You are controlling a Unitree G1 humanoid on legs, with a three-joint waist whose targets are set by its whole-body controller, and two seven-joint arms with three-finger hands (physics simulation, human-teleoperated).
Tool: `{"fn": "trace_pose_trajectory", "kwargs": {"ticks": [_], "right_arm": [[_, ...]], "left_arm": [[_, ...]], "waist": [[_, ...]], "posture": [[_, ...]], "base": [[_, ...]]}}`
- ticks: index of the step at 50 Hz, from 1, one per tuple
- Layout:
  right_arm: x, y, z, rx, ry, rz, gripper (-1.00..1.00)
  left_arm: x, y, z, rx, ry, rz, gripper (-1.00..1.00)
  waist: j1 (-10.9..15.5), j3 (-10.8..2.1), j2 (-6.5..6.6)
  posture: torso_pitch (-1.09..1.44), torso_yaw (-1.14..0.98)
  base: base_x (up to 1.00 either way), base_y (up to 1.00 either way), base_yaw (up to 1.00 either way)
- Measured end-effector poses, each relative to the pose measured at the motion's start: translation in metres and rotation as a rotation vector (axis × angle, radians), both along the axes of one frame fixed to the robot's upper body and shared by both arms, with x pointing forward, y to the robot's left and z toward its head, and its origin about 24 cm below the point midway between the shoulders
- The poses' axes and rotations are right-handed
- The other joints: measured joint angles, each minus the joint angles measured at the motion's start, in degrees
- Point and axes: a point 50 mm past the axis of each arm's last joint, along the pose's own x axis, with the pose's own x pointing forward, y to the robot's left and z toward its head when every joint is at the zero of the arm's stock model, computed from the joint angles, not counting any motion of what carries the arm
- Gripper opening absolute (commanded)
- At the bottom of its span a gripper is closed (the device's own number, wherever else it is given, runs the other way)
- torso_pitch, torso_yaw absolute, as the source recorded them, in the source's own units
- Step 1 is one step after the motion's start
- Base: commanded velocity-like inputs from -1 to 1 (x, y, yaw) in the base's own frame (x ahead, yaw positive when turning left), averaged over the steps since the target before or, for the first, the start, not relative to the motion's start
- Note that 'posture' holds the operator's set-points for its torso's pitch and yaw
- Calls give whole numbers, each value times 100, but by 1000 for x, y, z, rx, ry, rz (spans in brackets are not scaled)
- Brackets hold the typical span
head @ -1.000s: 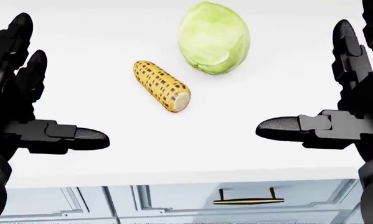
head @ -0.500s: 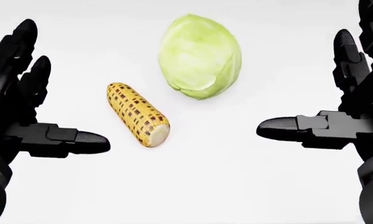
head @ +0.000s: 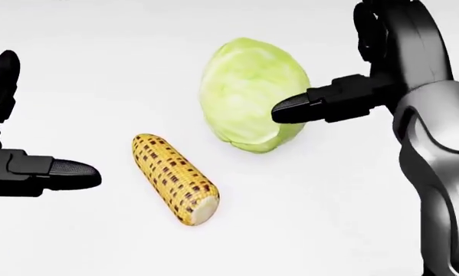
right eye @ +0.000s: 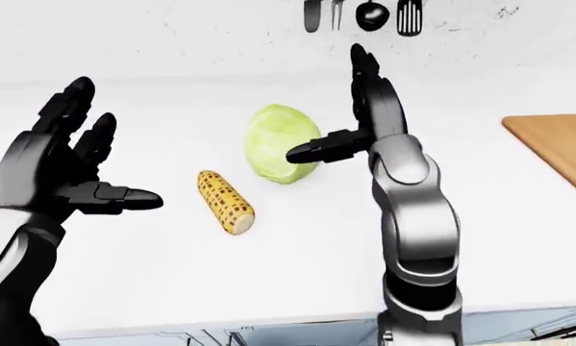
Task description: Place the corn and the cabbage on separate cutting boards.
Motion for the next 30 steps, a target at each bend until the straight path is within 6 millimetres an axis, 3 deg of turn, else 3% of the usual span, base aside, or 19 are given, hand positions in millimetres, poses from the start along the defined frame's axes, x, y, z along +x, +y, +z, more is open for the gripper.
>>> {"fn": "trace_pose_trajectory", "kwargs": {"ticks": [10,18,30], "right_arm": [[5,8,5,-96,35,54,100],[16,27,9,-156,46,109,100],[26,43,-4,-260,73,146,100]], "left_arm": [[-1,-1,1,-4,-3,-2,100],[0,1,-1,-7,2,1,100],[0,2,-1,-7,-1,-1,100]], "waist": [[-5,24,66],[1,17,85],[10,-3,95]], "posture": [[0,0],[0,0],[0,0]], "base": [[0,0,0],[0,0,0],[0,0,0]]}}
